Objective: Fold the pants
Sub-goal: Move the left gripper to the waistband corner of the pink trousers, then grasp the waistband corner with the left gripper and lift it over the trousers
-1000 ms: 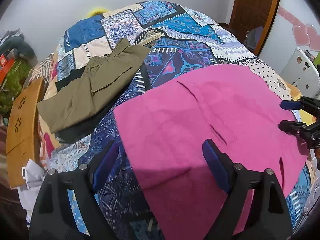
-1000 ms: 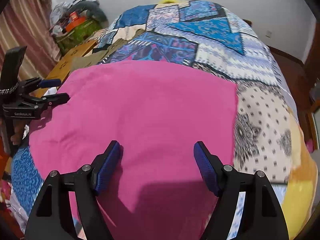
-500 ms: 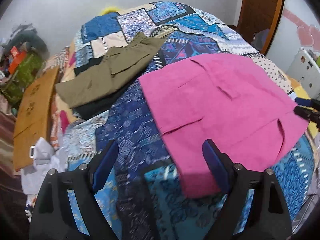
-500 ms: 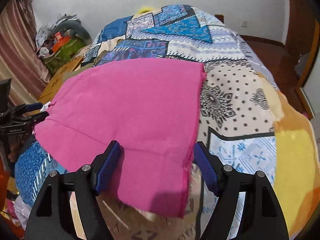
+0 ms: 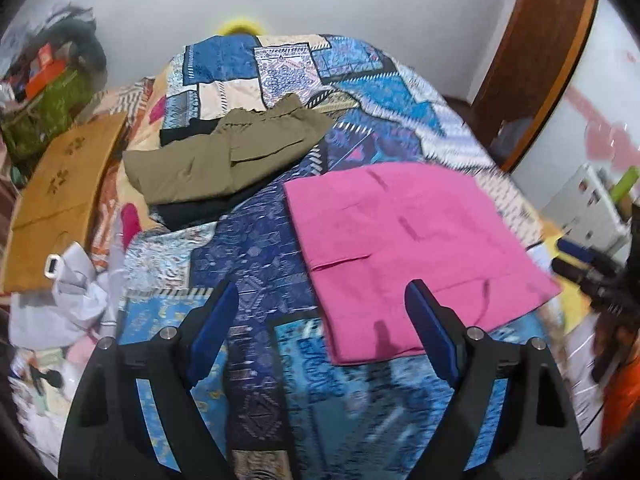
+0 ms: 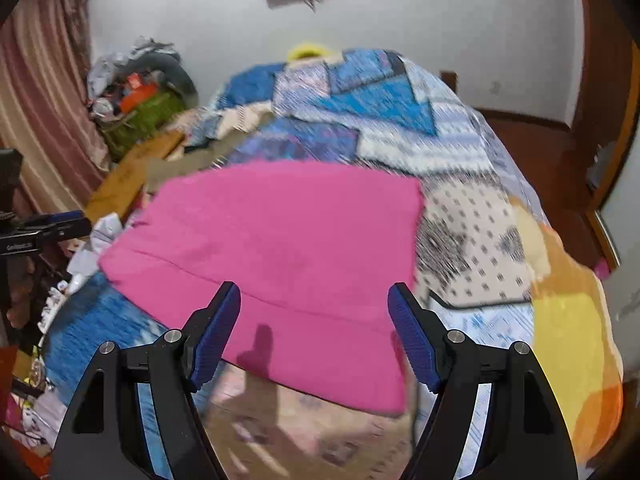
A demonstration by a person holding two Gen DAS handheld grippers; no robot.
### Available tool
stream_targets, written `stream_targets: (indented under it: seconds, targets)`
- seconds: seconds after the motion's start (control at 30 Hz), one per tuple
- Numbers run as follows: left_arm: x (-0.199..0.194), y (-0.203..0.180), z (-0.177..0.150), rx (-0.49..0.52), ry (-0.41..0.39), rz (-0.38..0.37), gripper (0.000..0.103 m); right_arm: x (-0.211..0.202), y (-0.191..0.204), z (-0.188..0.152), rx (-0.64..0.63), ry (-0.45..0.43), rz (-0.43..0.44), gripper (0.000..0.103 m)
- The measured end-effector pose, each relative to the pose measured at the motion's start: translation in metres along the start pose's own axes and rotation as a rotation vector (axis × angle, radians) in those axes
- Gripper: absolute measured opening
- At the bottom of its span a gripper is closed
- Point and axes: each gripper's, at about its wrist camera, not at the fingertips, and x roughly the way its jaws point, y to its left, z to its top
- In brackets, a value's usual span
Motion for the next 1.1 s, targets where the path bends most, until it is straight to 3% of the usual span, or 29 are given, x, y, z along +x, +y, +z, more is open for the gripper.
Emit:
stream_targets:
  seconds: [0.23, 0.5, 0.57, 0.7, 0.9, 0.93, 0.97, 1.0, 1.1]
  targets:
    - [0.018, 0.004, -0.005, -0.137, 0.08, -0.141, 0.086, 0.016, 0.039, 0.008, -0.064, -0.027, 0.075, 0.073]
    - [0.042, 0.011, -0.025, -0.231, 0.192, -0.272, 0.085, 0.058, 0.043, -0.006, -0.05, 0.089, 0.085, 0.073]
    - [0.052, 0.013, -0.029, -0.261, 0.223, -0.291, 0.085, 0.055, 0.041, -0.008, -0.06, 0.076, 0.091, 0.073]
    - [0.06, 0.017, -0.029, -0.299, 0.225, -0.327, 0.085, 0.055, 0.041, -0.009, -0.063, 0.076, 0.097, 0.074]
    - [0.074, 0.026, -0.019, -0.373, 0.249, -0.465, 0.083, 0.055, 0.041, -0.009, -0.056, 0.068, 0.106, 0.074]
    - [0.075, 0.026, -0.017, -0.369, 0.249, -0.463, 0.074, 0.055, 0.041, -0.01, -0.054, 0.066, 0.107, 0.074]
    - [0.075, 0.025, -0.015, -0.353, 0.253, -0.447, 0.058, 0.055, 0.041, -0.01, -0.052, 0.065, 0.108, 0.074]
    - [0.076, 0.024, -0.014, -0.343, 0.258, -0.432, 0.05, 0.055, 0.041, -0.01, -0.05, 0.064, 0.109, 0.074]
    - [0.075, 0.021, -0.009, -0.325, 0.25, -0.41, 0.04, 0.055, 0.04, -0.01, -0.045, 0.063, 0.114, 0.074]
